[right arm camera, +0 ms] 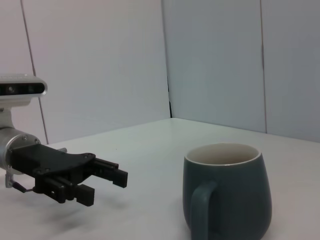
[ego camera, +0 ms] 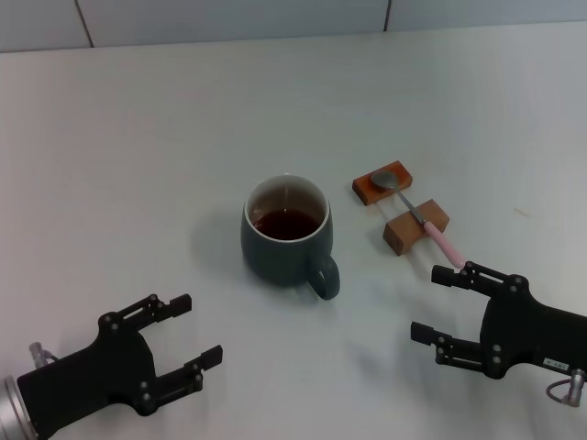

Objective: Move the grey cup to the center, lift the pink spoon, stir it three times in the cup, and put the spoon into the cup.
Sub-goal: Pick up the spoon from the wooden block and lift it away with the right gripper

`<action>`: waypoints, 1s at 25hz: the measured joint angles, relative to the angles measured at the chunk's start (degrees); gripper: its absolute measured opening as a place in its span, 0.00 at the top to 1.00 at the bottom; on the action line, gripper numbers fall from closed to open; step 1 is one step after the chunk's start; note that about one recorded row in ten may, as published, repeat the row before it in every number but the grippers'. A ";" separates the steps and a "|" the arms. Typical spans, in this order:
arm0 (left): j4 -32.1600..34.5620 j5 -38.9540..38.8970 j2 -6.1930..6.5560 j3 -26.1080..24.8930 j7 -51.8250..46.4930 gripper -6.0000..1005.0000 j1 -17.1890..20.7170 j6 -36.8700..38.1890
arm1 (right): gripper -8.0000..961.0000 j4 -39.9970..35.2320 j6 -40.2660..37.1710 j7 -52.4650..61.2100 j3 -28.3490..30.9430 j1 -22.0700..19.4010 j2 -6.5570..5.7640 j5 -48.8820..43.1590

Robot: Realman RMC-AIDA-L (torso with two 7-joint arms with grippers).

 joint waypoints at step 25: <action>0.20 -0.17 0.08 -0.16 -0.40 0.19 -0.86 -0.21 | 0.19 0.44 -0.45 0.07 -0.02 0.09 0.06 0.03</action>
